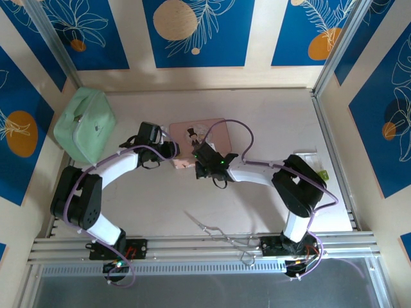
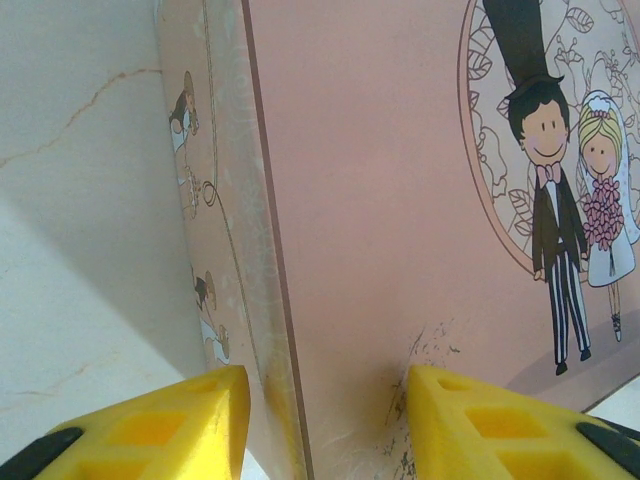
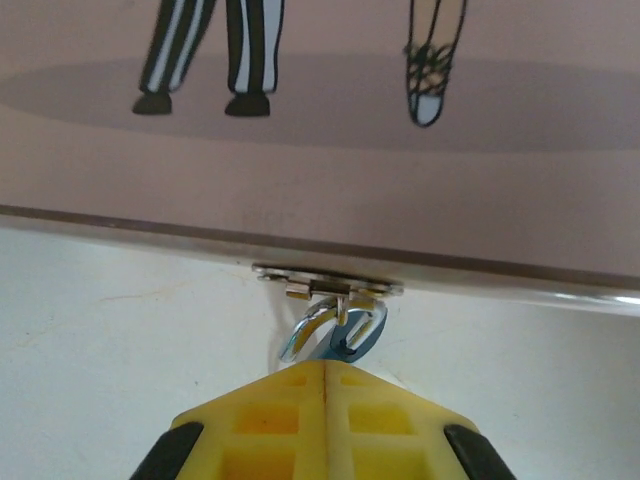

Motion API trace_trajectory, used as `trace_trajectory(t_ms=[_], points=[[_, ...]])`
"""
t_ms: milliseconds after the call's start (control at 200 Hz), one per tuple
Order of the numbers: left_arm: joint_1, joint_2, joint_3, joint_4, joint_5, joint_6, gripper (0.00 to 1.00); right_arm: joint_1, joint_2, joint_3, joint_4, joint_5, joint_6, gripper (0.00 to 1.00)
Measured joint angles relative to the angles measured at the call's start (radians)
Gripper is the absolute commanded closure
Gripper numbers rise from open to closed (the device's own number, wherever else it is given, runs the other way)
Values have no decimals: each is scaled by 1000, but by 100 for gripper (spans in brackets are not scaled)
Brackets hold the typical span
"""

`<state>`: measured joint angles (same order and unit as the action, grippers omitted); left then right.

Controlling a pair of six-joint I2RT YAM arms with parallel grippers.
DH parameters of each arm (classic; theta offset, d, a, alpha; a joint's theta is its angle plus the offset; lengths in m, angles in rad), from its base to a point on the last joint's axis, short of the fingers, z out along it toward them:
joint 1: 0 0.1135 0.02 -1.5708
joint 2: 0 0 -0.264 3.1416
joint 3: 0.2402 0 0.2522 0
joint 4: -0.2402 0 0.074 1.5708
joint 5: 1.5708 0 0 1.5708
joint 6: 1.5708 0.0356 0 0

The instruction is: Unlock the padlock with the key

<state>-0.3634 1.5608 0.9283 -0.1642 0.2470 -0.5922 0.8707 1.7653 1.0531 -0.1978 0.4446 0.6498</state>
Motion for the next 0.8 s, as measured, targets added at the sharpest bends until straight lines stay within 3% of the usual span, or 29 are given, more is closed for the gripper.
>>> trace_trajectory(t_ms=[645, 800], points=[[6, 0, 0, -1, 8, 23, 56, 28, 127, 141, -56, 62, -11, 100], [6, 0, 0, -1, 8, 26, 56, 51, 134, 147, -79, 86, -17, 87]])
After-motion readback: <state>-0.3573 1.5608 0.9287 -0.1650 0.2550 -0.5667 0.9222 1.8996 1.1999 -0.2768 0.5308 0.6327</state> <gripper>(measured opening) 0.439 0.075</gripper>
